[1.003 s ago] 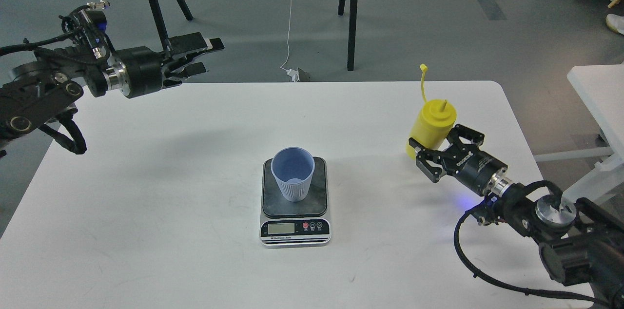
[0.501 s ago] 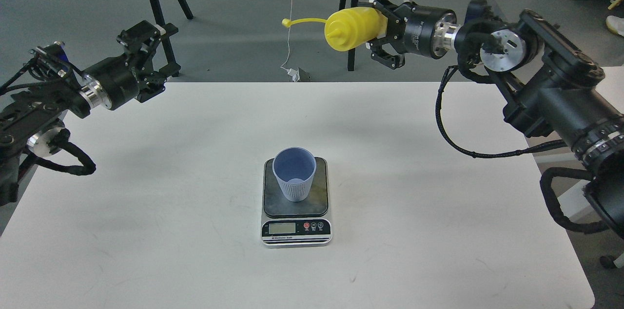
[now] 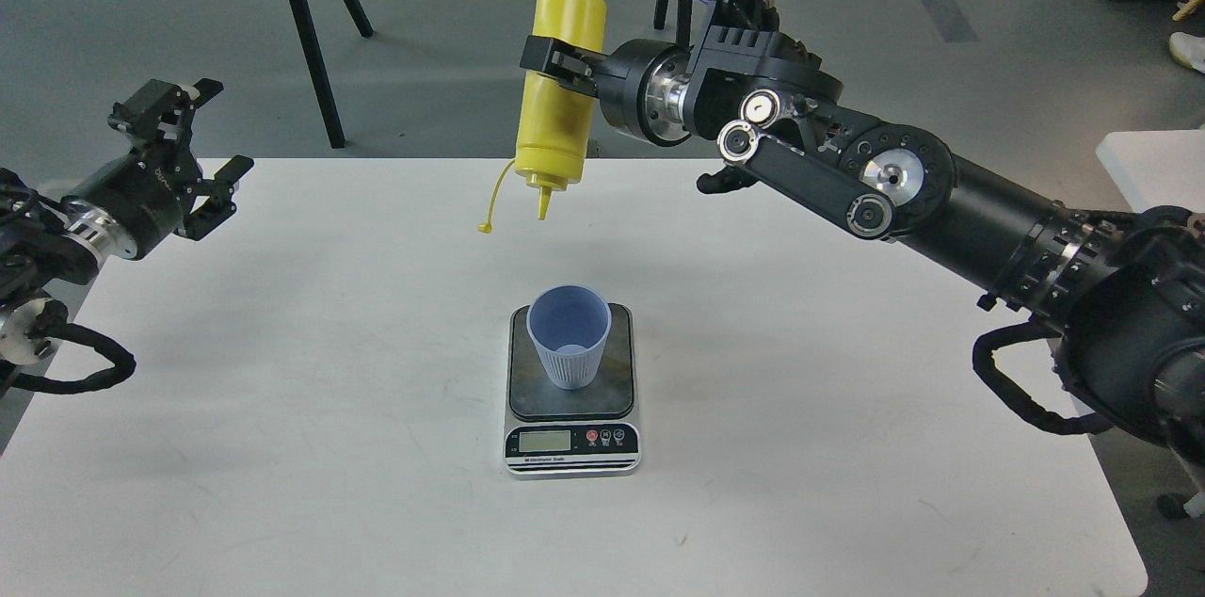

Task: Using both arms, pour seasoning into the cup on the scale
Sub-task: 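Hold the inverted bottle over the cup and squeeze out contents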

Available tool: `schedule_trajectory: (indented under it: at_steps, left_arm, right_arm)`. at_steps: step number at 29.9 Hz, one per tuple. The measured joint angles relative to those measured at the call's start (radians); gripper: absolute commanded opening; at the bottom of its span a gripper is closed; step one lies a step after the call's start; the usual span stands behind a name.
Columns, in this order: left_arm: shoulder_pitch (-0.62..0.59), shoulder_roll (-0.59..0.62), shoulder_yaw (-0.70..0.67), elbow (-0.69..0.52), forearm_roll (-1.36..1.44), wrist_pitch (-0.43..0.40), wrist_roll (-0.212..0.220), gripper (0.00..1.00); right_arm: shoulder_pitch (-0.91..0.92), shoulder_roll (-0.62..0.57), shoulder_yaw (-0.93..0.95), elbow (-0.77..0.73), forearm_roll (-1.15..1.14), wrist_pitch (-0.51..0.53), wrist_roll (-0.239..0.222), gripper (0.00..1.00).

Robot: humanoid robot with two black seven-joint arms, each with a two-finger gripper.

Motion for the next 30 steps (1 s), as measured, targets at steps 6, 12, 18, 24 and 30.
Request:
schedule_trajectory:
  at_steps: [6, 12, 18, 24, 30]
  left_arm:
    - [0.002, 0.001, 0.0, 0.0, 0.0, 0.0, 0.0, 0.99]
    - [0.002, -0.01, 0.001, 0.0, 0.0, 0.0, 0.0, 0.99]
    - [0.003, -0.01, 0.004, 0.0, 0.002, 0.0, 0.0, 0.99]
    - [0.005, -0.01, 0.006, 0.001, 0.003, 0.0, 0.0, 0.99]
    - [0.01, -0.012, 0.007, 0.002, 0.004, 0.0, 0.0, 0.99]
  right_arm:
    - [0.031, 0.016, -0.106, 0.0, -0.04, 0.0, 0.0, 0.02]
    - [0.034, 0.016, -0.167, 0.0, -0.055, 0.003, 0.0, 0.02]
    - [0.025, 0.016, -0.197, 0.001, -0.055, 0.003, -0.001, 0.02]
    - [0.019, 0.016, -0.212, 0.0, -0.056, 0.003, -0.001, 0.02]
    - [0.018, 0.016, -0.219, -0.003, -0.056, 0.003, -0.001, 0.02]
